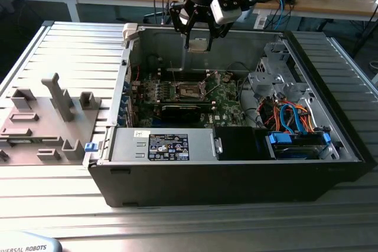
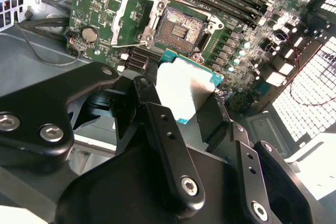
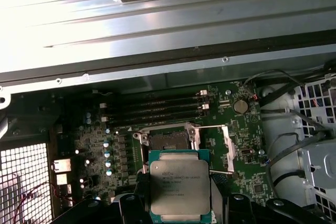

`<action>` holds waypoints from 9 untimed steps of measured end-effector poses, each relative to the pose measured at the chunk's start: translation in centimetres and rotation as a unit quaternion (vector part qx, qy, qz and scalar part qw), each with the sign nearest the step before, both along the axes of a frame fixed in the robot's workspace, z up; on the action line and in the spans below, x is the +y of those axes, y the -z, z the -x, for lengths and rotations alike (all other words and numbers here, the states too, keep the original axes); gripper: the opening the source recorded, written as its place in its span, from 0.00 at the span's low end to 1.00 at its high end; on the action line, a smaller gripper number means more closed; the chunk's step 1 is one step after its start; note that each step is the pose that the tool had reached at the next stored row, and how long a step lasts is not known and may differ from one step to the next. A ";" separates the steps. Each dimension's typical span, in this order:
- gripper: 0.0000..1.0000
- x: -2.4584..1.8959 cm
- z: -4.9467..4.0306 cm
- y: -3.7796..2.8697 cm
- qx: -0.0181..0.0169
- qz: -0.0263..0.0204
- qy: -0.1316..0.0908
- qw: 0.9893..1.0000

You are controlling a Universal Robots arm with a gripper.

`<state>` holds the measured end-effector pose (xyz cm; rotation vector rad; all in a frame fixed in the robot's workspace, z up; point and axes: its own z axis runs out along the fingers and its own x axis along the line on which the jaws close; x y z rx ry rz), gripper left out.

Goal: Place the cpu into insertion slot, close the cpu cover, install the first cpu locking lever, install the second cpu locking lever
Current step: 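Place the cpu into insertion slot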

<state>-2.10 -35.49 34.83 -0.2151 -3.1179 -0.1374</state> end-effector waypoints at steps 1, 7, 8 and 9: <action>0.54 0.00 0.00 0.00 0.000 0.000 0.000 1.000; 0.54 0.00 0.00 0.01 0.000 0.000 0.002 1.000; 0.54 0.00 0.00 0.01 0.000 0.000 0.003 1.000; 0.54 0.00 0.00 0.01 0.000 0.000 0.003 1.000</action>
